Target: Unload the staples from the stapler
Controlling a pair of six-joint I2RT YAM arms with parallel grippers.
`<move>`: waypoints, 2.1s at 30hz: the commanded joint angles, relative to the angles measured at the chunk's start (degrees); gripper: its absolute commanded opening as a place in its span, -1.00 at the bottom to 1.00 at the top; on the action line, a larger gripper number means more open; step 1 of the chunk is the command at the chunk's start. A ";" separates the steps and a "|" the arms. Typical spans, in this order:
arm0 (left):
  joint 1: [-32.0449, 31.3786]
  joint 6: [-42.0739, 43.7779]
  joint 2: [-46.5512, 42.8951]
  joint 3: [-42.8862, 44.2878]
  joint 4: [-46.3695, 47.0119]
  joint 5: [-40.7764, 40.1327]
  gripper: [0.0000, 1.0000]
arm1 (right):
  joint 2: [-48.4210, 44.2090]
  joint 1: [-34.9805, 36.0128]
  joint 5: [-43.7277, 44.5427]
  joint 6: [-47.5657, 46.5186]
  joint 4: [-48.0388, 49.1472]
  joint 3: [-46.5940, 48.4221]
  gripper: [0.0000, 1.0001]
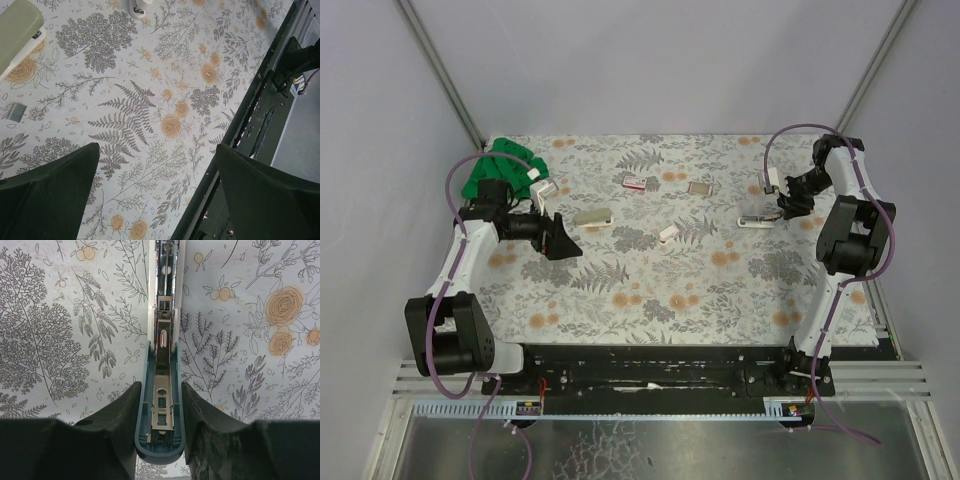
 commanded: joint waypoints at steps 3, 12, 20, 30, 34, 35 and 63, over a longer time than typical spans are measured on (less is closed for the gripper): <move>0.70 1.32 0.51 -0.21 -0.50 1.52 1.00 | 0.00 0.26 -0.57 -0.55 -0.71 0.16 -1.00; 0.71 1.35 0.84 -0.04 -0.48 1.60 1.00 | -0.04 0.30 -0.55 -0.41 -0.19 -0.38 -0.99; 0.80 1.42 0.93 -0.05 -0.48 1.53 1.00 | 0.22 0.26 -0.70 -0.36 -0.02 -0.37 -0.97; 0.84 1.53 1.13 0.04 -0.48 1.69 1.00 | 0.25 0.26 -0.55 -0.26 -0.06 -0.45 -0.96; 0.77 1.52 1.15 0.02 -0.48 1.70 1.00 | 0.29 0.26 -0.46 -0.27 -0.01 -0.46 -0.96; 0.80 1.52 1.11 0.02 -0.48 1.70 1.00 | 0.40 0.26 -0.40 -0.22 -0.08 -0.46 -0.96; 0.83 1.66 1.28 0.10 -0.48 1.84 1.00 | 0.35 0.27 -0.22 0.10 -0.27 -0.11 -0.72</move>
